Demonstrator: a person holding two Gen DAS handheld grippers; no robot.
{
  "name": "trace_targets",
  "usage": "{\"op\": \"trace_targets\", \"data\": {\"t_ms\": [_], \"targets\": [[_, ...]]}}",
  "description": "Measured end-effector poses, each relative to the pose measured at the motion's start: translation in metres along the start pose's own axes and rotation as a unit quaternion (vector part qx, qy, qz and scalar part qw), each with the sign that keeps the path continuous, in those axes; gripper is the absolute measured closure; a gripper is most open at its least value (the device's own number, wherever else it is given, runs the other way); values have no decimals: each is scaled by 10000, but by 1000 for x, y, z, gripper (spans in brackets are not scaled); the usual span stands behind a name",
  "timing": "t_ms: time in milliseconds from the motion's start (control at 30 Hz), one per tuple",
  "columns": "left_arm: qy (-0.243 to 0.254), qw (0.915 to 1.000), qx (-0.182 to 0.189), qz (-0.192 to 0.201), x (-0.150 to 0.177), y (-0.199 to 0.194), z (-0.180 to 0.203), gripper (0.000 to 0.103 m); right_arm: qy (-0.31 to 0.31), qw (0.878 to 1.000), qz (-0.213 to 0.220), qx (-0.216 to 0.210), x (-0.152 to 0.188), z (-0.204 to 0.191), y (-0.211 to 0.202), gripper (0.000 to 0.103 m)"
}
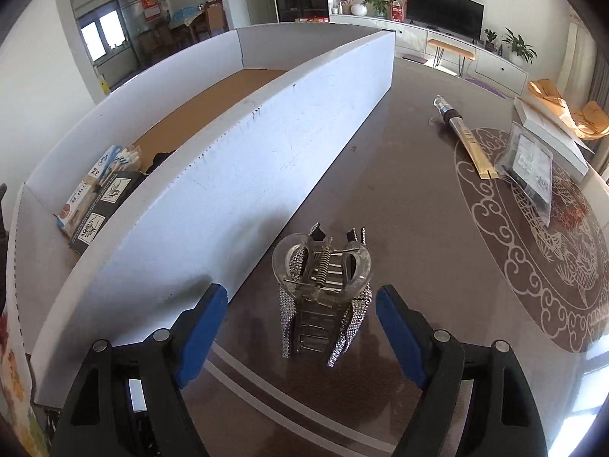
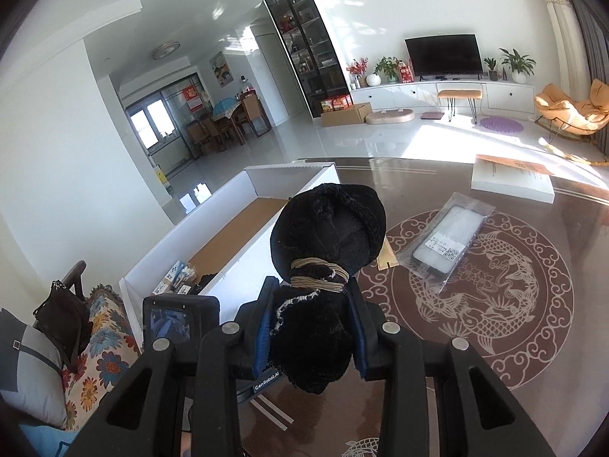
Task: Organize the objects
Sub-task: 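Carry the bow and black bundle into the cardboard enclosure and open both tools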
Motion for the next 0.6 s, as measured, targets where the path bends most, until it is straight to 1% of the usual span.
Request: {"op": "trace_targets", "data": {"t_ms": [100, 133, 167, 200, 233, 267, 367, 433, 467, 567, 600], "targets": [[-37, 9994, 178, -282, 2, 19, 9, 25, -30, 10000, -56, -17, 5, -1, 4, 68], [-32, 9988, 261, -404, 3, 26, 12, 22, -39, 10000, -78, -19, 6, -2, 5, 68], [-66, 9989, 347, -292, 1, 28, 13, 24, -38, 9999, -96, -28, 7, -3, 6, 68], [-29, 9990, 390, -208, 0, 29, 14, 32, -37, 9999, -106, -33, 8, -3, 7, 68], [56, 9991, 420, -62, -3, 28, 15, 50, -44, 9999, -109, -30, 7, -4, 7, 68], [150, 9988, 474, -25, -4, 27, 16, 49, -63, 9999, -105, -19, 7, -4, 6, 68], [77, 9974, 716, 16, -1, 23, 10, 50, -146, 9998, -109, 44, 5, -6, 4, 68], [-41, 9945, 1044, -51, 3, 10, 5, 51, -181, 9997, -123, 66, 3, -7, 5, 68], [-67, 9924, 1229, -8, 1, -2, 3, 51, -191, 9997, -130, 66, 0, -8, 7, 68], [-111, 9847, 1726, 230, -6, -47, -8, 51, -266, 9995, -140, 0, -11, -15, 18, 68], [-163, 9827, 1817, 333, -11, -61, -18, 51, -311, 9994, -124, -49, -17, -20, 24, 68]]}}
Point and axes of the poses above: each gripper's, at about its wrist camera, not at the fingertips, and y roughly the way its jaws point, z to its right, x to its underside, the point moved 6 cm from there along y, roughly the way its jaws point, and after that the axes turned 9 degrees about -y, right-handed, at the moved point
